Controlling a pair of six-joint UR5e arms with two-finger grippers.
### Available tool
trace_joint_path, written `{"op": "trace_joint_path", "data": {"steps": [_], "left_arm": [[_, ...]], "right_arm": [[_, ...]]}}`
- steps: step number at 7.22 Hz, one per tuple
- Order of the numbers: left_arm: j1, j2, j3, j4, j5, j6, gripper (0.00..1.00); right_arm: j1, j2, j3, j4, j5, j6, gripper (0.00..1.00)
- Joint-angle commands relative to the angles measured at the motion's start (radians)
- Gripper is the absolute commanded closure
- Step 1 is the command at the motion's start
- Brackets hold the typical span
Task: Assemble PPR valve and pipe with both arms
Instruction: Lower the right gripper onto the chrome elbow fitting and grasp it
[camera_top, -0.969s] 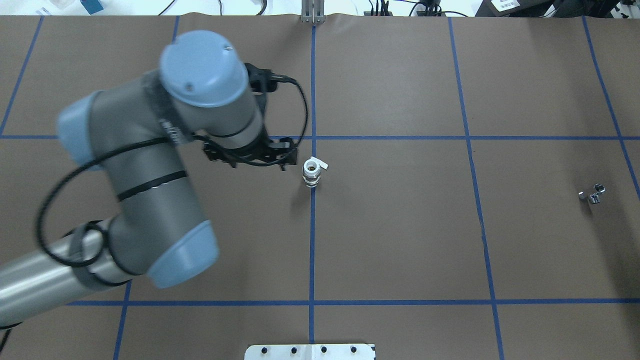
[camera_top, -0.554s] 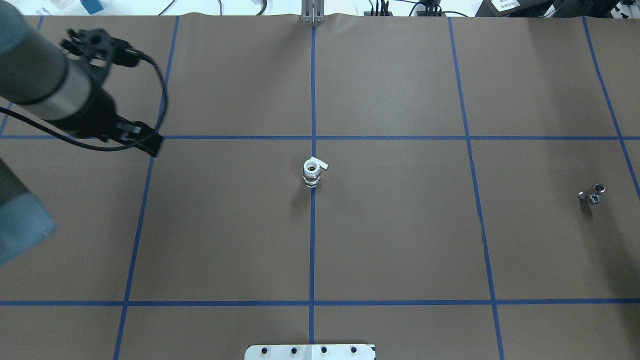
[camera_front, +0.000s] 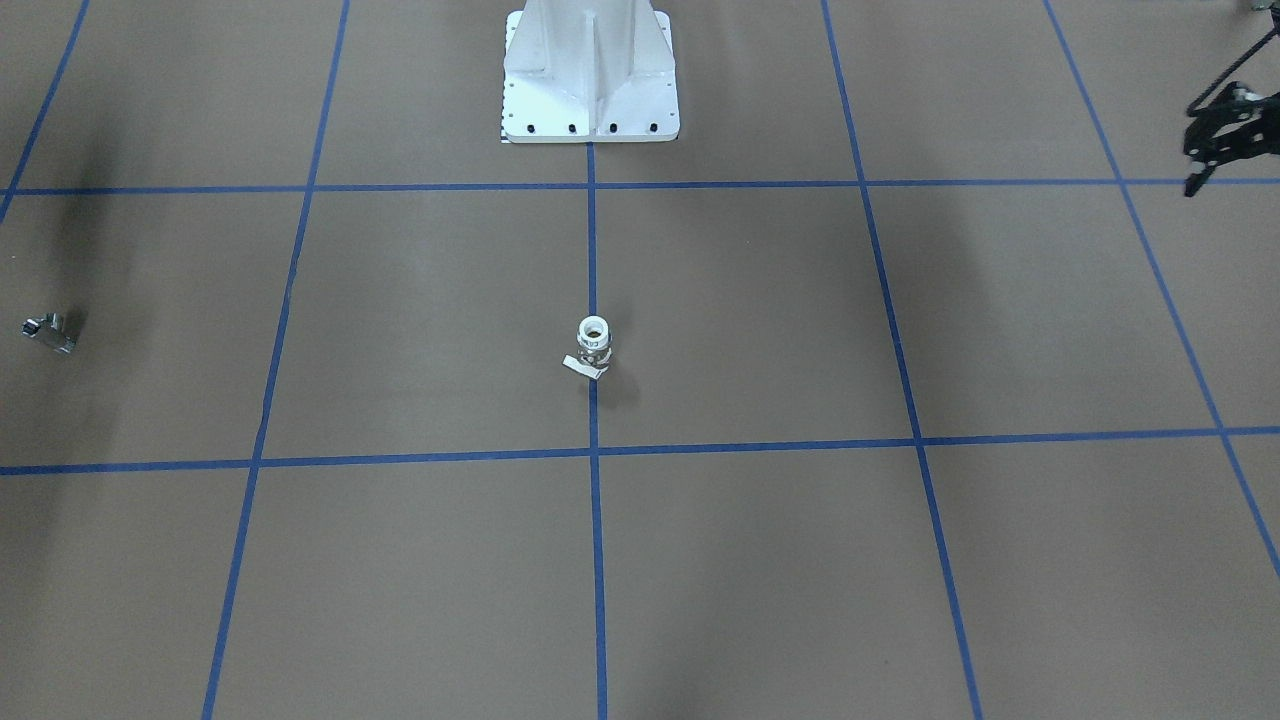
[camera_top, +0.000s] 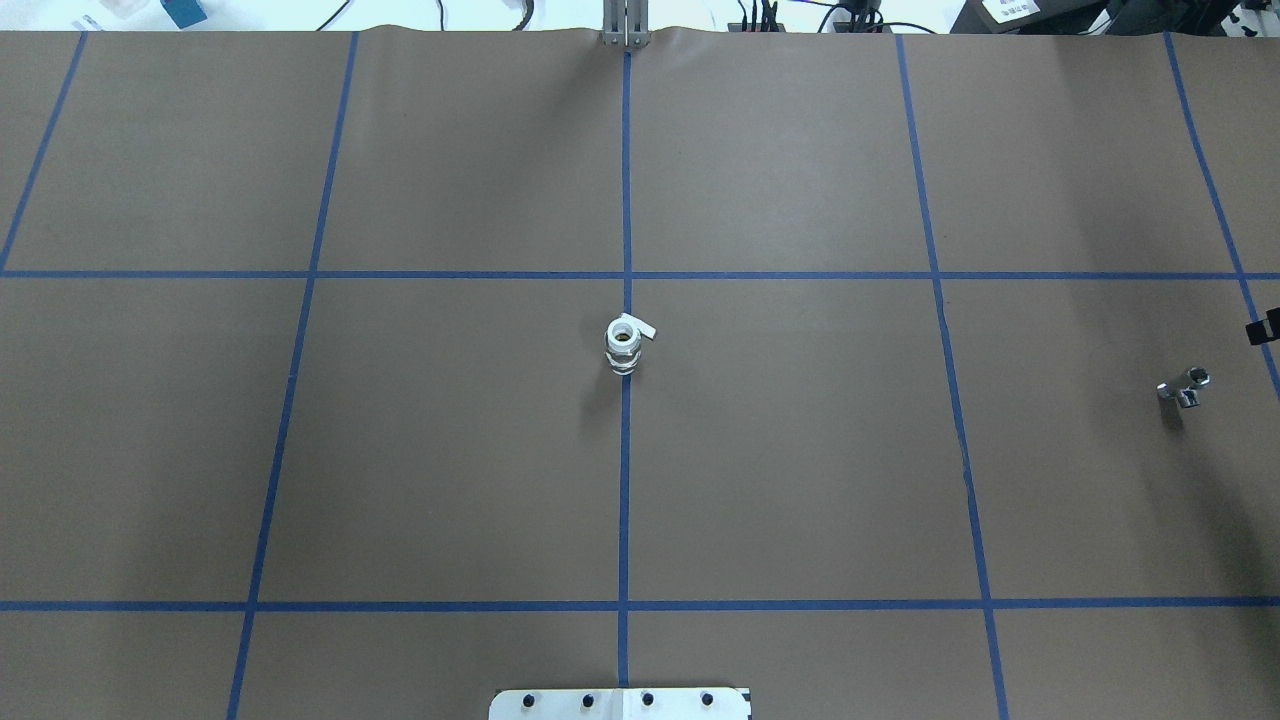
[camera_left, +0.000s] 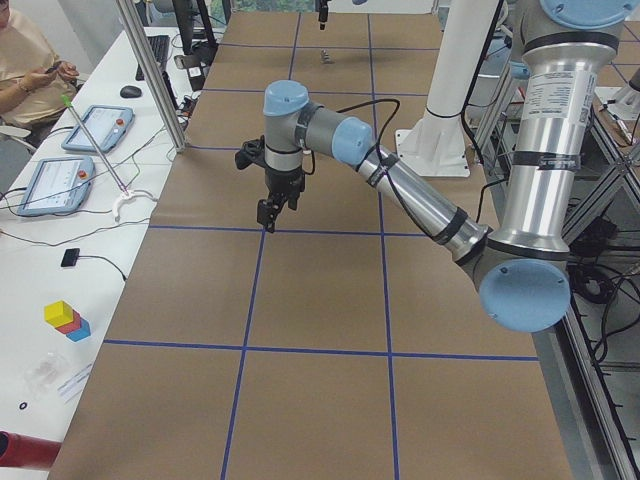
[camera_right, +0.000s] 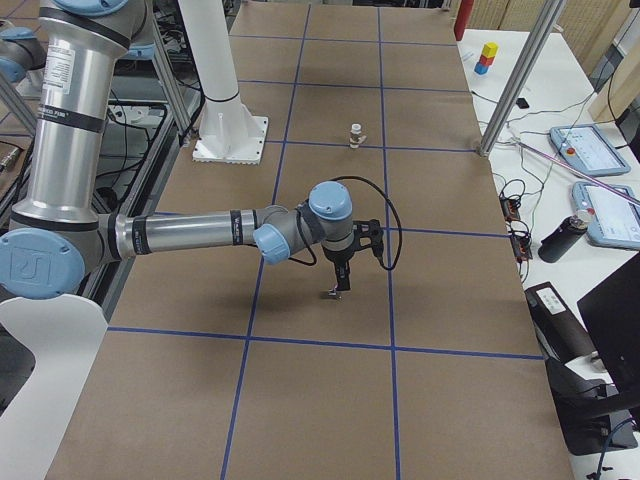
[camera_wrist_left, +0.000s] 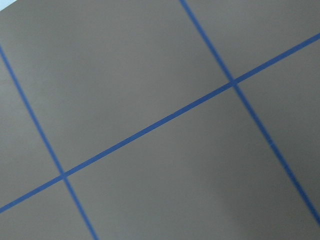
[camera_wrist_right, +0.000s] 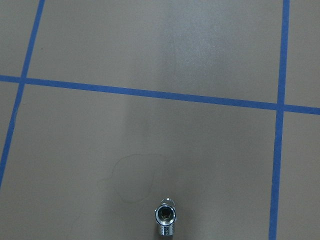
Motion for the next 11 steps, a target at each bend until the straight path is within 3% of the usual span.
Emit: {"op": "trace_joint_path", "data": {"steps": [1,3,6,7,8,10,11], "left_arm": [[-0.058,0.097,0.006,-0.045,-0.004,0.059,0.0],[-0.058,0.099,0.003,-0.062,-0.006,0.059,0.0],[-0.057,0.096,0.008,-0.063,-0.006,0.059,0.0],[-0.057,0.097,0.011,-0.065,-0.006,0.059,0.0],[-0.057,0.097,0.009,-0.065,-0.006,0.059,0.0],[-0.057,0.097,0.014,-0.065,-0.006,0.059,0.0],[-0.057,0.099,0.016,-0.065,-0.006,0.059,0.0]], "right_arm": [[-0.069,0.007,-0.122,0.147,-0.042,0.051,0.01],[-0.133,0.026,-0.182,0.228,-0.094,0.118,0.01],[-0.201,0.027,-0.184,0.24,-0.155,0.12,0.01],[-0.207,0.027,-0.184,0.24,-0.157,0.12,0.05],[-0.212,0.027,-0.186,0.24,-0.157,0.12,0.21],[-0.221,0.025,-0.187,0.24,-0.157,0.12,0.23],[-0.222,0.027,-0.198,0.24,-0.157,0.12,0.31]]}}
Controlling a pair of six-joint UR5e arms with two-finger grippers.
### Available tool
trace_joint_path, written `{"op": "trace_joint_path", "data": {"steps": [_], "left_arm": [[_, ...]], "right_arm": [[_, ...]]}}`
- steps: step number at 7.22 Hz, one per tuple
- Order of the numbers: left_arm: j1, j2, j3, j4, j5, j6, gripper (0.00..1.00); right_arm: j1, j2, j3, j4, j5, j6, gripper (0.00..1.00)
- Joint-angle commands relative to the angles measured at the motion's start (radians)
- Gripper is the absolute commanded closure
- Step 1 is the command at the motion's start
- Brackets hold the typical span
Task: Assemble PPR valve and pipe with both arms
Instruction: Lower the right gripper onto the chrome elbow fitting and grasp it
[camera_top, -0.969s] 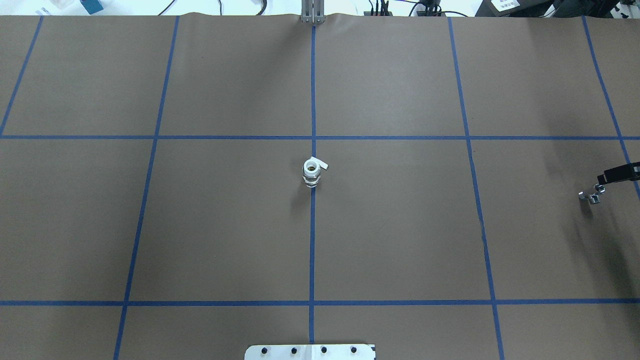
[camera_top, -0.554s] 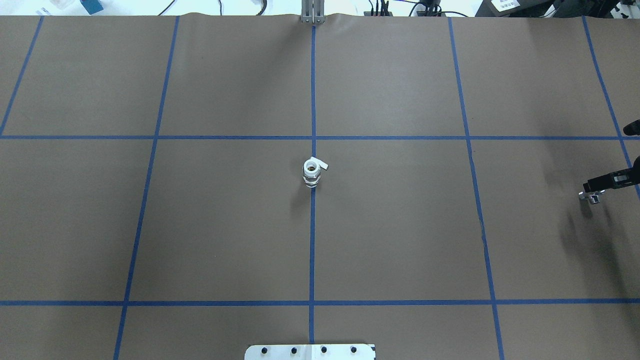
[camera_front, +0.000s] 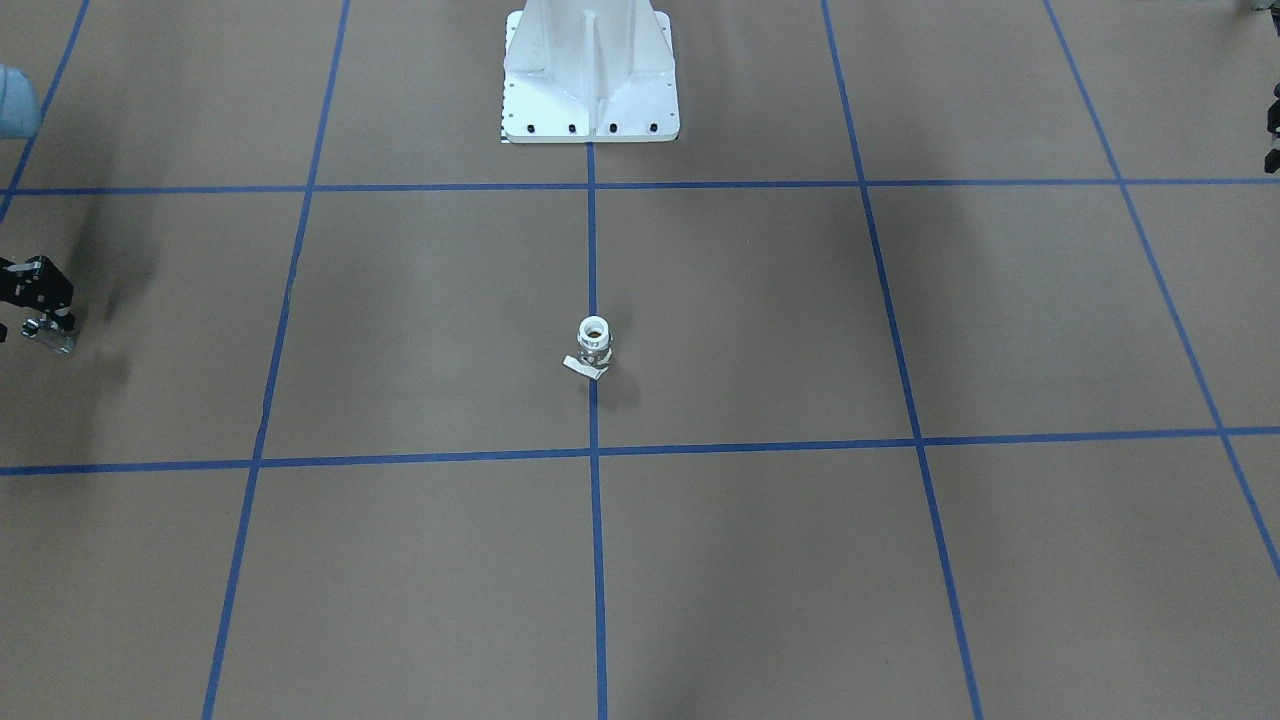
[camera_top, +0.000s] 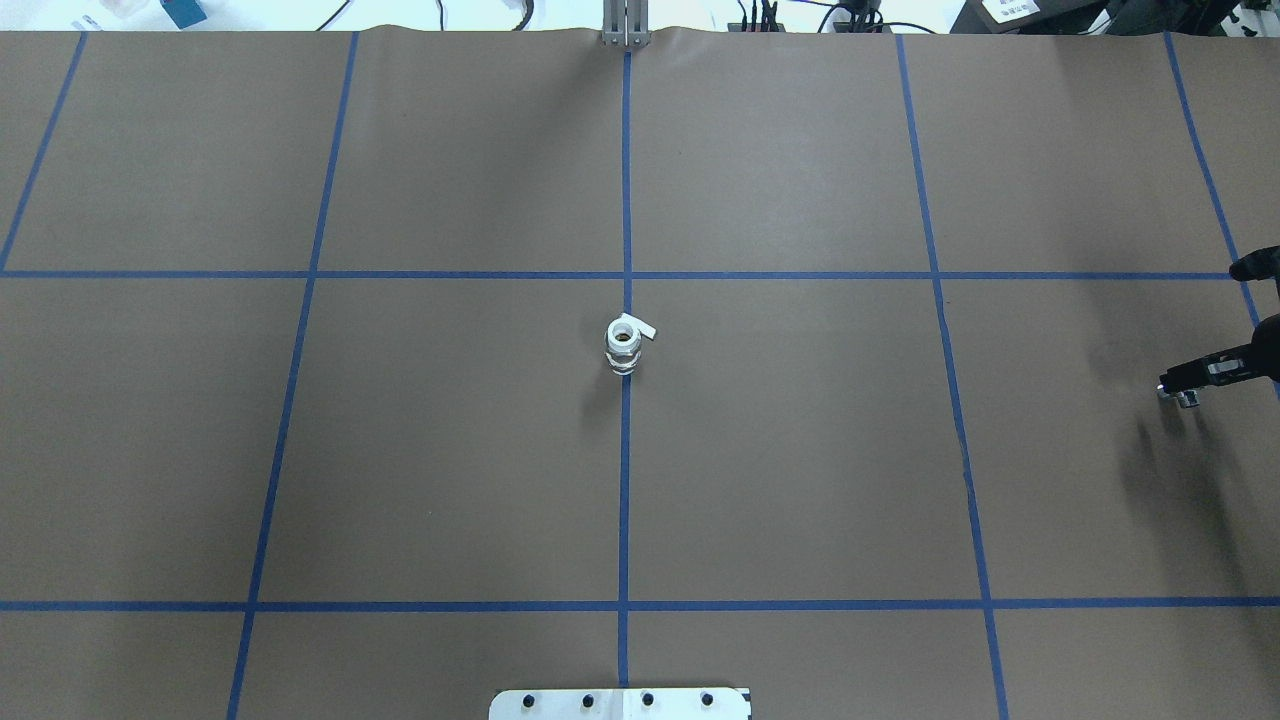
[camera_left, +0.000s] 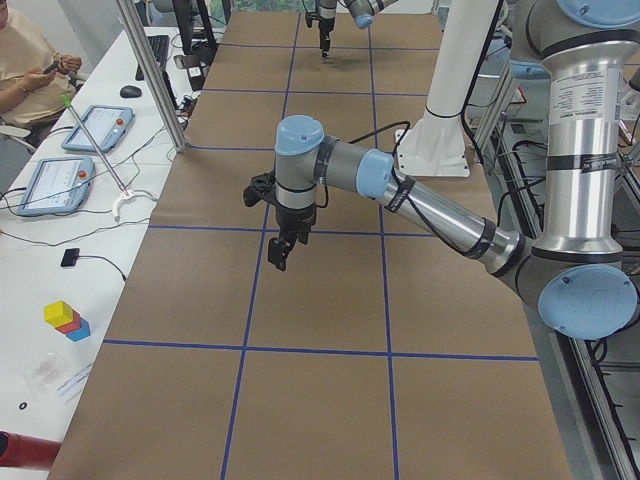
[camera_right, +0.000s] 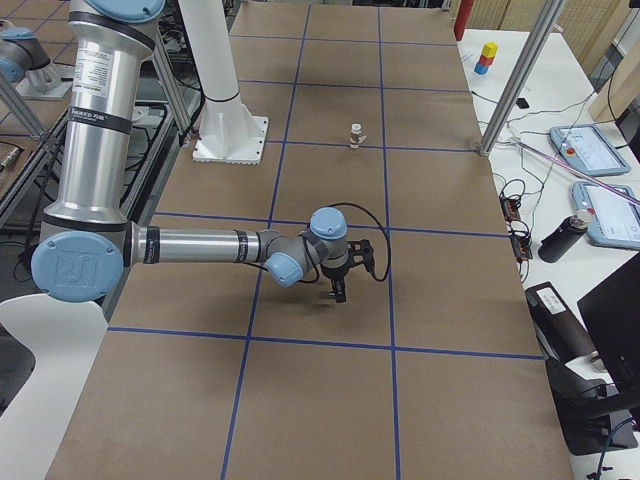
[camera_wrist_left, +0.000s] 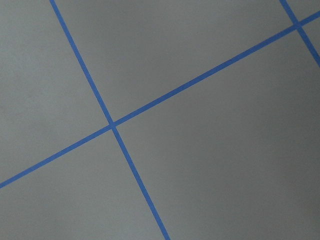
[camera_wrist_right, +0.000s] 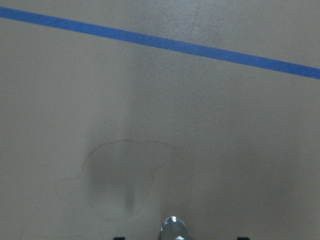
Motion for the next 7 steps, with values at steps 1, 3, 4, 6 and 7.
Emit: {"op": "trace_joint_path", "data": {"steps": [1,3,4,6,7], "left_arm": [[0.0,0.001,0.002,0.0,0.0,0.0,0.0],[0.0,0.001,0.004,0.0,0.0,0.0,0.0],[0.0,0.001,0.004,0.0,0.0,0.0,0.0],[0.0,0.003,0.01,0.0,0.0,0.0,0.0],[0.0,0.007,0.031,0.0,0.0,0.0,0.0]], "right_arm": [[-0.004,0.002,-0.009,0.0,0.0,0.0,0.47],[-0.002,0.002,-0.007,0.0,0.001,-0.001,1.0],[-0.002,0.002,-0.001,0.0,0.003,-0.001,1.0],[-0.001,0.004,0.031,-0.002,0.015,0.0,1.0],[0.001,0.014,0.071,-0.017,0.015,0.009,1.0]]}}
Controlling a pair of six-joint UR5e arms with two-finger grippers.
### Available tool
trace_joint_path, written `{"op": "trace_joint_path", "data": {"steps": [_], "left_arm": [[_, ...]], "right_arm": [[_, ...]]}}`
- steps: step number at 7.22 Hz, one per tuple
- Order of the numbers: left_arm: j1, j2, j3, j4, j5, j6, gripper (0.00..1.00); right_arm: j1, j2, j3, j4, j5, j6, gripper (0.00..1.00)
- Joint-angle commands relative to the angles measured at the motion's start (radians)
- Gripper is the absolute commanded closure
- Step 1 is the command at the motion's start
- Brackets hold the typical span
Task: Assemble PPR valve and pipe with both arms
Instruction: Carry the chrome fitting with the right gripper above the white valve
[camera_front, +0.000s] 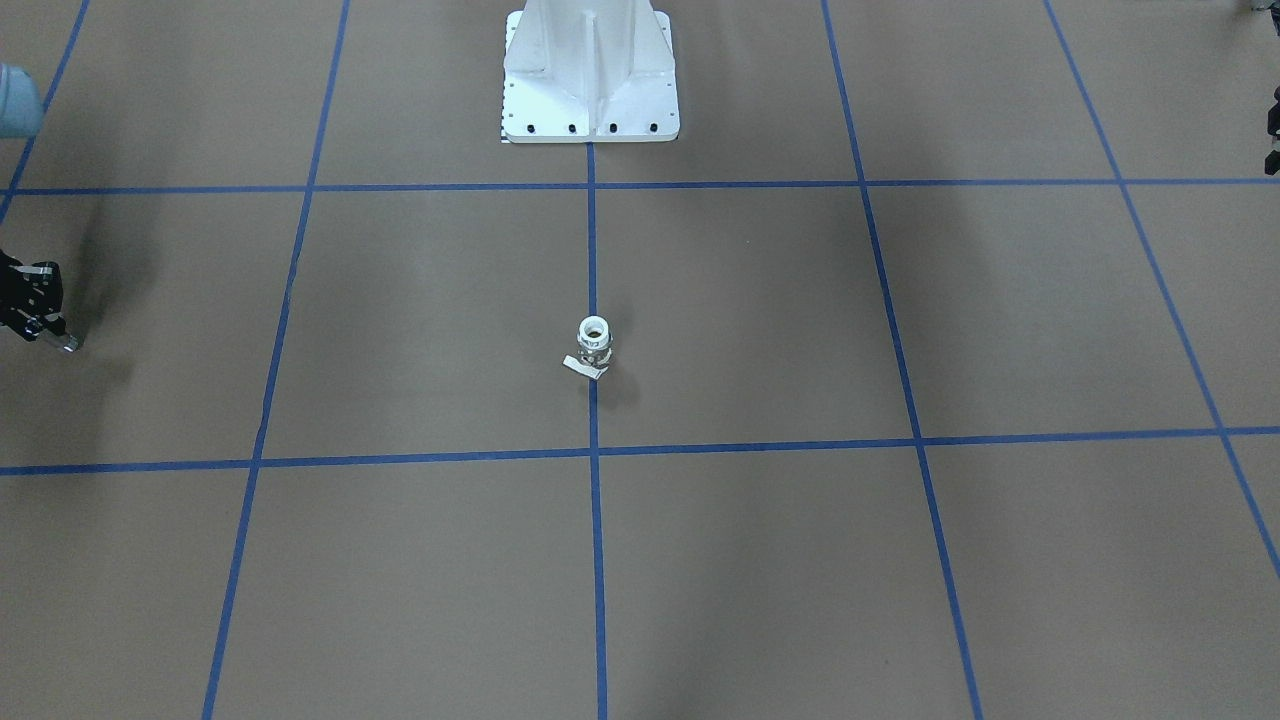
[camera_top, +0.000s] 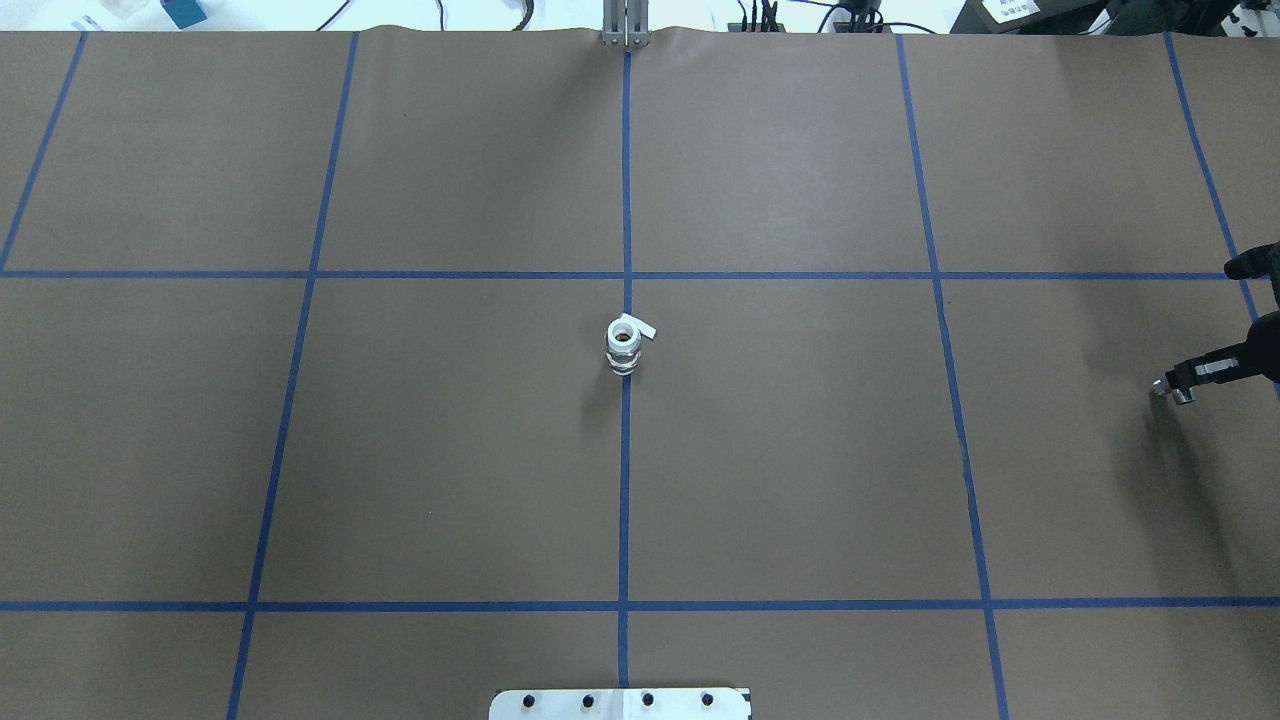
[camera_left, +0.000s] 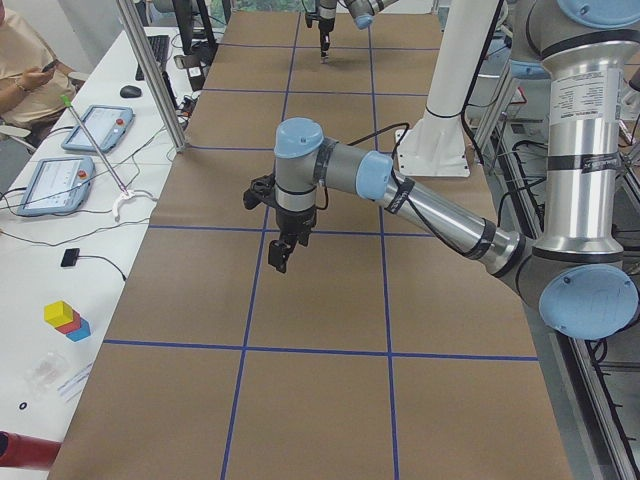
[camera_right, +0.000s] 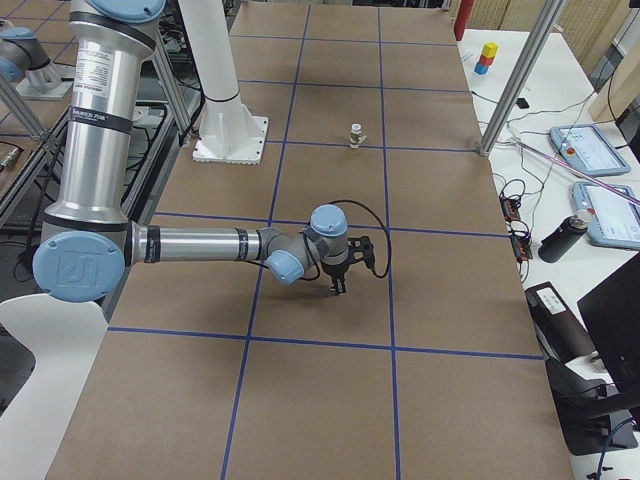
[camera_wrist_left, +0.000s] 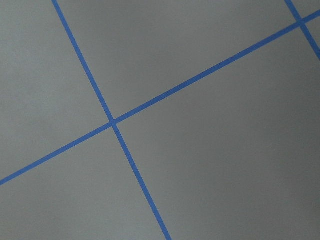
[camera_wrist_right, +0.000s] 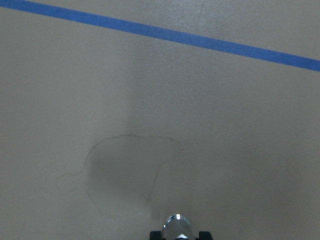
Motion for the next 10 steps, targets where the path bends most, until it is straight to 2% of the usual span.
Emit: {"op": "trace_joint_path", "data": {"steps": [1,3,4,5,6,7,9,10], "left_arm": [[-0.008,0.01,0.029,0.002,-0.003,-0.005,0.0],[-0.112,0.054,0.075,-0.017,-0.089,0.047,0.0],[-0.164,0.088,0.104,-0.061,-0.128,0.075,0.0],[-0.194,0.097,0.11,-0.07,-0.173,0.075,0.0],[-0.207,0.111,0.109,-0.072,-0.173,0.075,0.0],[-0.209,0.12,0.112,-0.072,-0.175,0.077,0.0],[-0.209,0.133,0.112,-0.072,-0.175,0.077,0.0],[-0.209,0.134,0.115,-0.072,-0.175,0.075,0.0]], "right_arm": [[0.005,0.039,0.044,-0.012,0.018,0.064,1.0],[0.012,0.128,0.053,-0.02,0.069,0.181,1.0],[0.012,0.171,0.104,-0.09,0.097,0.234,1.0],[0.012,0.244,0.19,-0.243,0.101,0.297,1.0],[-0.001,0.36,0.249,-0.426,0.1,0.367,1.0],[-0.058,0.472,0.261,-0.521,0.083,0.459,1.0],[-0.214,0.713,0.24,-0.703,-0.06,0.636,1.0],[-0.26,0.813,0.2,-0.76,-0.102,0.699,1.0]]}}
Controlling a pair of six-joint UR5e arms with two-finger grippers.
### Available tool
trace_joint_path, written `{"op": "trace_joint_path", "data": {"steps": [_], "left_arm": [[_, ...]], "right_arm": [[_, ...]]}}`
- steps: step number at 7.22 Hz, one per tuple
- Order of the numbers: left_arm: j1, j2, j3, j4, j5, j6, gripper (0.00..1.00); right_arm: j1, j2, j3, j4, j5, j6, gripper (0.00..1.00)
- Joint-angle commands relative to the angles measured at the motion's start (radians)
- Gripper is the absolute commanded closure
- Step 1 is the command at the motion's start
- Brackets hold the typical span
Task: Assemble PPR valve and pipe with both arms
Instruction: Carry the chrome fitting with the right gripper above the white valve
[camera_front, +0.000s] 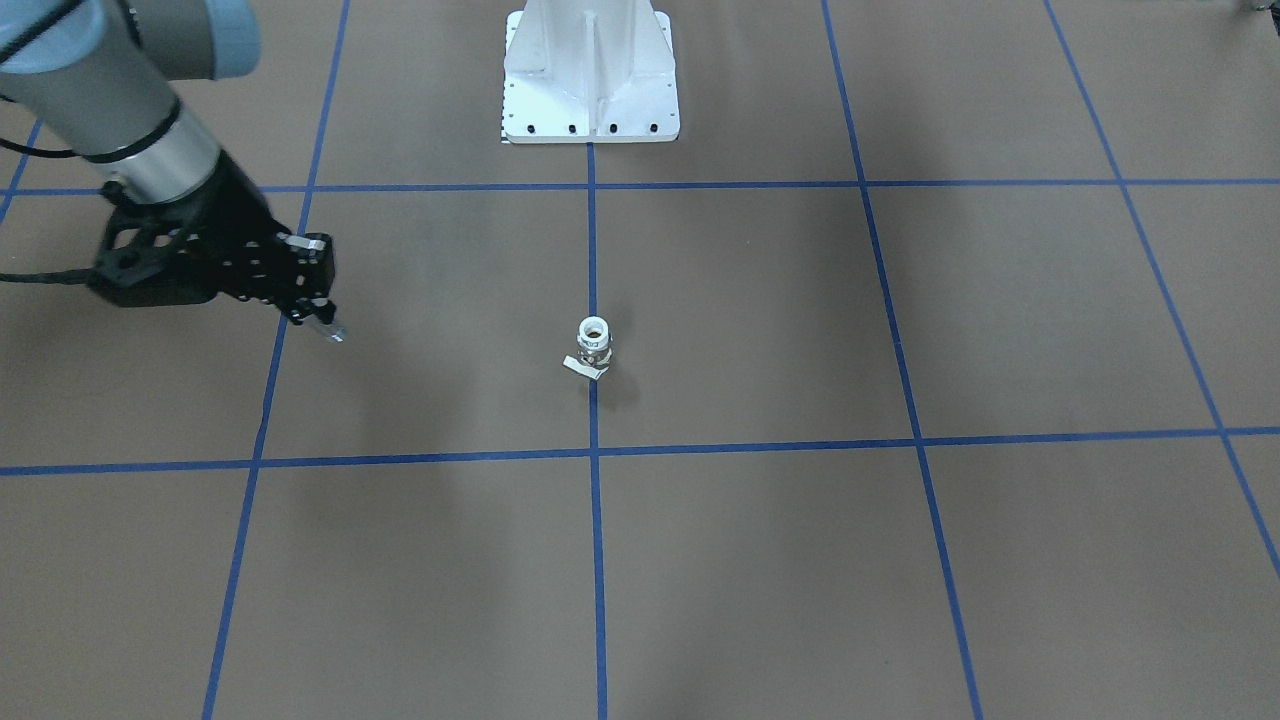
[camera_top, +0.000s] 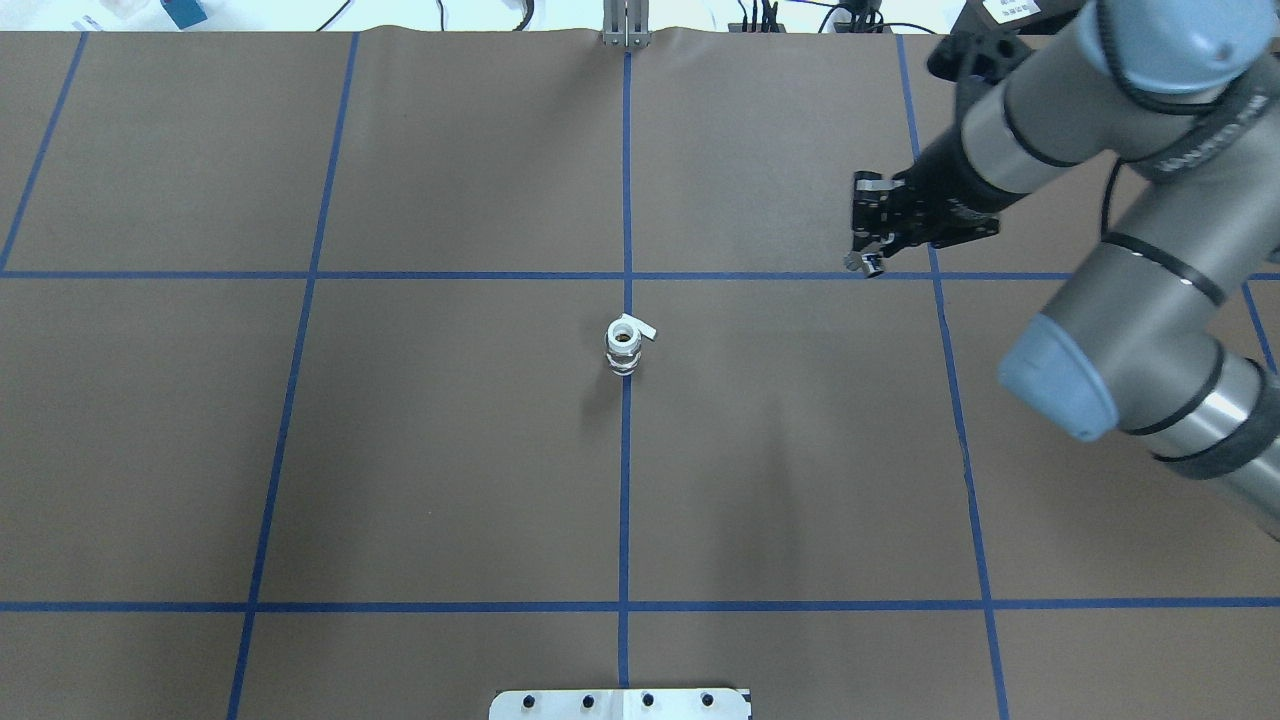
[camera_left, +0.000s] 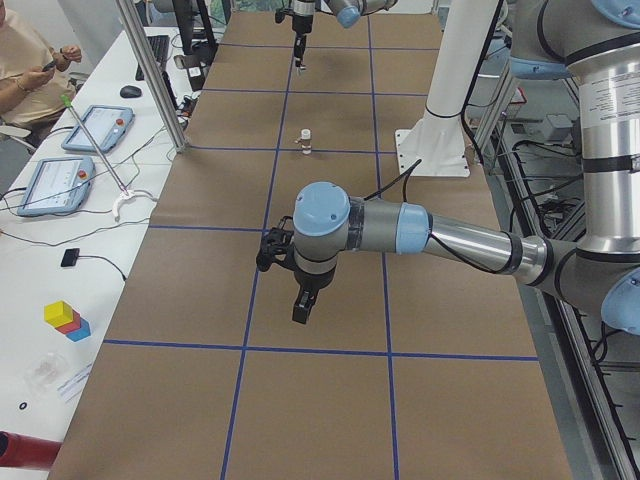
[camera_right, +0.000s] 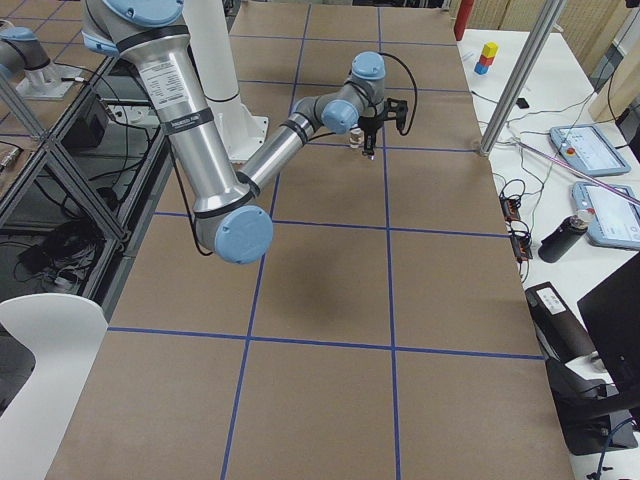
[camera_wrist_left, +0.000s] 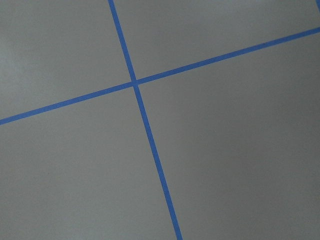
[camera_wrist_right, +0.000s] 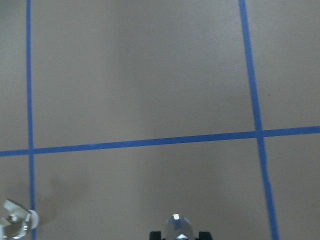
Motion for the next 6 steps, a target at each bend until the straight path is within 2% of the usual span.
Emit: {"op": "trace_joint_path", "data": {"steps": [1,2,4,6], "left_arm": [[-0.001,0.009,0.002,0.0,0.0,0.0,0.0],[-0.001,0.014,0.0,0.0,0.0,0.0,0.0],[-0.001,0.014,-0.001,0.0,0.0,-0.001,0.0],[0.001,0.014,-0.003,-0.002,0.0,-0.001,0.0]], "right_arm": [[-0.126,0.202,-0.086,-0.099,-0.12,0.147,1.0],[-0.166,0.259,-0.141,-0.113,-0.161,0.188,1.0],[-0.209,0.423,-0.282,-0.194,-0.186,0.309,1.0],[-0.27,0.448,-0.355,-0.192,-0.263,0.355,1.0]]}}
